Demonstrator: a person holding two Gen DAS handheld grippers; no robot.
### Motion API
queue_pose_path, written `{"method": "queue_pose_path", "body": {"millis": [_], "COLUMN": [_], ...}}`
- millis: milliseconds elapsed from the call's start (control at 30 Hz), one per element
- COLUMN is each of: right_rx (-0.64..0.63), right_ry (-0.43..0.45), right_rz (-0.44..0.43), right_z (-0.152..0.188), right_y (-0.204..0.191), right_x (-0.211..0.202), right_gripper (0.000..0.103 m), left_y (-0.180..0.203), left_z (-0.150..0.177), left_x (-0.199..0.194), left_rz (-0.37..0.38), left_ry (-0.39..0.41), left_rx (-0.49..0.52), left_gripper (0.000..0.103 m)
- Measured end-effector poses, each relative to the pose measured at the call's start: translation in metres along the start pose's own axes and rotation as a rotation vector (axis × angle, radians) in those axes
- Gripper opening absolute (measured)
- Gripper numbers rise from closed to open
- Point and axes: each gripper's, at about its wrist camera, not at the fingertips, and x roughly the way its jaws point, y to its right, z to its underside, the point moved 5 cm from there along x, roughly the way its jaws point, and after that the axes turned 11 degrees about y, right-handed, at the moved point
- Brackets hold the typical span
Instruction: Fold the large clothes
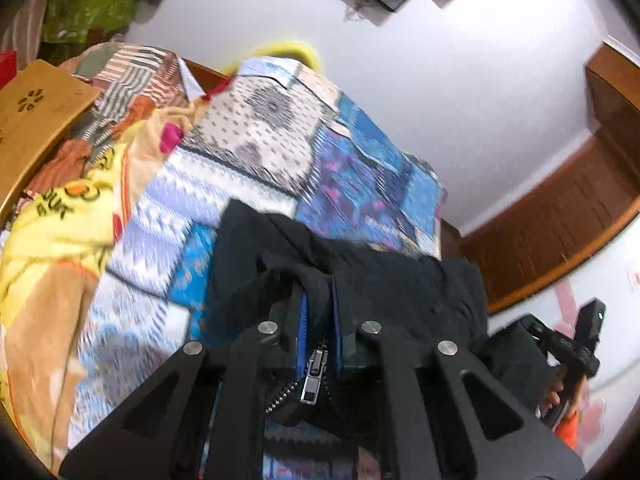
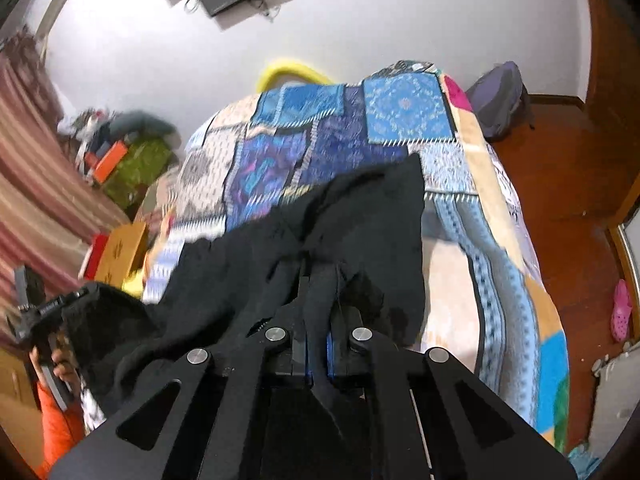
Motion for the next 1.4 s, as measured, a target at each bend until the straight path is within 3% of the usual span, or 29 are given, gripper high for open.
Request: {"method": "queue_pose_path", "body": {"millis": [200, 367, 533, 667, 900, 1167, 1267, 1300, 1333, 1400], "right_rx": [0.139, 0.200, 0.251, 0.222, 0.304, 0.196, 0.167, 0.157, 0.147, 0.135], "right_ry": [-0.027, -0.068, -0.085, -0.086, -0.130, -0.074, -0.046, -0.023, 0.011, 0.073], "right_rz": [0.029, 0.027, -0.023, -0.031, -0.037, 0.005, 0.019, 0.033, 0.048, 0.071], "right_z": [-0.014, -0.010, -0.009, -0.009, -0.007, -0.015, -0.019, -0.022, -0.026, -0.034], "right_y": [0.049, 0.077, 0.088, 0.086, 0.088, 0.066, 0.058, 0.057, 0.056, 0.055], "right_x": [0.043, 0.081, 0.101, 0.100, 0.083, 0.037, 0.021, 0.014, 0.006, -0.010], "right_gripper": [0.003, 0.003, 0.002, 0.002, 0.010, 0.019, 0.030, 0.040, 0.048, 0.051], "left_y": [-0.061, -0.099, -0.112, -0.099, -0.075, -0.055, -0.040, -0.032, -0.027, -0.013], "left_z": [-0.015, -0.008, 0.007, 0.021, 0.022, 0.012, 0.003, -0.002, -0.005, -0.009], "left_x": [0.061, 0.104, 0.141, 0.153, 0.124, 0.080, 0.058, 0.047, 0.042, 0.030], "left_rz": [-0.129, -0.214, -0.234, -0.286, -0.385, -0.396, -0.372, -0.370, -0.370, -0.360], "left_ry": [0.008, -0.025, -0.076, -0.087, -0.058, -0.056, 0.024, 0.063, 0.083, 0.116], "left_rx": [-0.069, -0.103, -0.037, 0.126, 0.300, 0.330, 0.362, 0.379, 0.390, 0.420], "left_gripper": [0.009, 0.010, 0.010, 0.011, 0.012, 0.025, 0.040, 0.048, 0.051, 0.051]}}
